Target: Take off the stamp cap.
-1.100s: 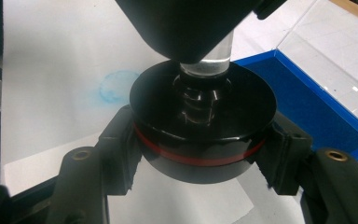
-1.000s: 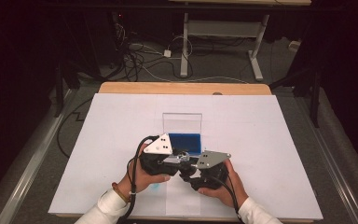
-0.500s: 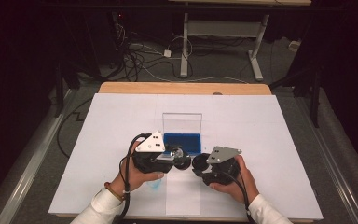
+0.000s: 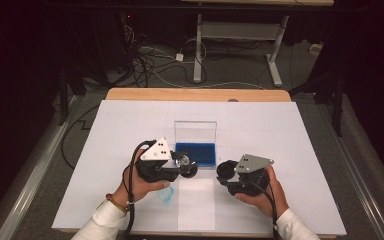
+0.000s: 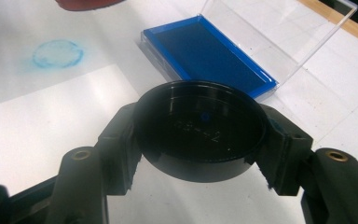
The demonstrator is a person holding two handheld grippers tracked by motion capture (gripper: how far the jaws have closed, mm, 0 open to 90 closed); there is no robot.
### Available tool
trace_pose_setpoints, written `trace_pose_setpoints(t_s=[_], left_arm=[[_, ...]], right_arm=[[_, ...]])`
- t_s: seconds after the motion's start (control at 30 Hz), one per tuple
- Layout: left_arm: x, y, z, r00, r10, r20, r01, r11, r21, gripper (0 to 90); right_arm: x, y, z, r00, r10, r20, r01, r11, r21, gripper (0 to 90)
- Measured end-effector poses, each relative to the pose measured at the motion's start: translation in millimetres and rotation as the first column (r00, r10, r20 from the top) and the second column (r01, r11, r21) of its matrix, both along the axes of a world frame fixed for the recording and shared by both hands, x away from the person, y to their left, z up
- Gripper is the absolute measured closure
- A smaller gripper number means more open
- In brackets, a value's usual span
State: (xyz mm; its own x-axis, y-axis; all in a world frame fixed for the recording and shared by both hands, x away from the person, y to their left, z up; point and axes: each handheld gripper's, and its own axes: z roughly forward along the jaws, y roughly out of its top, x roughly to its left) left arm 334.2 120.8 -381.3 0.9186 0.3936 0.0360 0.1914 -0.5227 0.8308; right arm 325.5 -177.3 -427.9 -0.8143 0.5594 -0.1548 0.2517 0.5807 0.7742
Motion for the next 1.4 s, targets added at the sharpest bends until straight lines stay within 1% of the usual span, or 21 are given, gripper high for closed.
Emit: trace_pose_setpoints(t_s=[0.17, 0.37, 0.43, 0.6, 0.63, 0.73, 1.0, 1.1, 1.2, 1.33, 1.4], left_arm=[[2.8, 3.4, -1.5, 0.9999, 0.015, -0.005, -0.015, 0.9998, 0.016, 54.8], [5.1, 7.7, -1.5, 0.9994, 0.035, -0.001, -0.035, 0.9992, 0.018, 54.7], [5.5, 8.6, -1.4, 0.9992, 0.041, 0.001, -0.041, 0.9990, 0.020, 54.7], [5.5, 10.1, -0.7, 0.9985, 0.053, 0.013, -0.053, 0.9982, 0.026, 54.7], [5.9, 10.6, -0.8, 0.9985, 0.053, 0.011, -0.053, 0.9983, 0.025, 54.7], [6.9, 11.8, -1.3, 0.9981, 0.061, 0.009, -0.061, 0.9978, 0.027, 54.8], [9.8, 15.0, -2.7, 0.9973, 0.073, 0.009, -0.073, 0.9966, 0.037, 54.7], [12.0, 16.7, -3.8, 0.9968, 0.080, 0.009, -0.080, 0.9958, 0.044, 54.7], [13.2, 17.8, -5.8, 0.9961, 0.088, 0.007, -0.088, 0.9947, 0.052, 54.7], [13.6, 19.0, -5.0, 0.9955, 0.094, 0.008, -0.094, 0.9941, 0.054, 54.7], [13.7, 18.2, -3.9, 0.9946, 0.103, 0.008, -0.104, 0.9926, 0.063, 54.7]], right_arm=[[-6.7, -6.9, 4.2, 0.9999, 0.003, 0.011, -0.003, 1.000, 0.014, 38.9], [-17.7, -19.6, 10.2, 0.9996, -0.015, 0.025, 0.014, 0.999, 0.031, 38.9], [-22.0, -24.3, 11.8, 0.9991, -0.023, 0.036, 0.022, 0.999, 0.025, 38.9], [-31.9, -37.8, 15.2, 0.9979, -0.044, 0.048, 0.042, 0.998, 0.037, 38.9], [-36.0, -43.2, 16.5, 0.9976, -0.049, 0.050, 0.046, 0.998, 0.047, 38.9], [-40.0, -48.0, 16.4, 0.9968, -0.058, 0.054, 0.056, 0.997, 0.051, 38.9], [-52.0, -62.3, 11.1, 0.9948, -0.083, 0.060, 0.081, 0.996, 0.026, 38.9], [-55.8, -67.8, 11.8, 0.9934, -0.095, 0.064, 0.093, 0.995, 0.037, 38.8], [-58.7, -72.3, 12.1, 0.9922, -0.102, 0.072, 0.100, 0.994, 0.032, 38.8], [-60.4, -77.6, 11.8, 0.9917, -0.110, 0.067, 0.107, 0.993, 0.039, 38.8], [-60.4, -80.0, 11.5, 0.9914, -0.114, 0.064, 0.111, 0.993, 0.042, 38.8]])
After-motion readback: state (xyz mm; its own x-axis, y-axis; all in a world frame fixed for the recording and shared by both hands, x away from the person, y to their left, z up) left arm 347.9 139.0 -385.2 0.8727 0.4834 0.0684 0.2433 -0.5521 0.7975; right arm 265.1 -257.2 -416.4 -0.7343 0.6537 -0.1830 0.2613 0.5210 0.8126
